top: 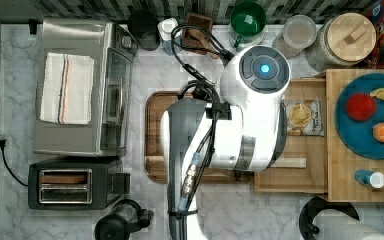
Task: Close the drawer.
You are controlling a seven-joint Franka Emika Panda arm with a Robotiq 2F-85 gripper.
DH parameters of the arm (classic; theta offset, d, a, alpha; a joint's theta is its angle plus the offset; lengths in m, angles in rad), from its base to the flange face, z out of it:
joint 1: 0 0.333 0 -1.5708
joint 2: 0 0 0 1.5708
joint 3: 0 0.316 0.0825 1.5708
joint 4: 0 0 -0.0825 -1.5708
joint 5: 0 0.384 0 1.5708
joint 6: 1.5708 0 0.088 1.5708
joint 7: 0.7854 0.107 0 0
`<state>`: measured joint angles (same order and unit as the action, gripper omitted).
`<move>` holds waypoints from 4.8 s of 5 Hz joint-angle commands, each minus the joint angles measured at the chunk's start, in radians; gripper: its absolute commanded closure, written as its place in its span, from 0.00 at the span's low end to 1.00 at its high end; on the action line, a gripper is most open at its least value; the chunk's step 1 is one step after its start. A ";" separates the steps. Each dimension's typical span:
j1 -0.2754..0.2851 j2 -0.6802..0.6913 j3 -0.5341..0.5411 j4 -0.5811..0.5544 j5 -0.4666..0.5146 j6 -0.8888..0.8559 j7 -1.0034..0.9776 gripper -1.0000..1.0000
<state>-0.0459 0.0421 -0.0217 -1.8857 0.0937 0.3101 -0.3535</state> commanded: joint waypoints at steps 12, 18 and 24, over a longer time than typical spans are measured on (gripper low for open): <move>-0.022 0.107 0.054 -0.376 -0.252 0.522 -0.432 1.00; -0.395 0.223 -0.030 -0.139 -0.109 0.466 -0.941 1.00; -0.575 0.408 -0.055 0.155 -0.110 0.407 -1.115 1.00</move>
<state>-0.5459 0.4360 0.0005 -1.8701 0.0288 0.6426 -1.4297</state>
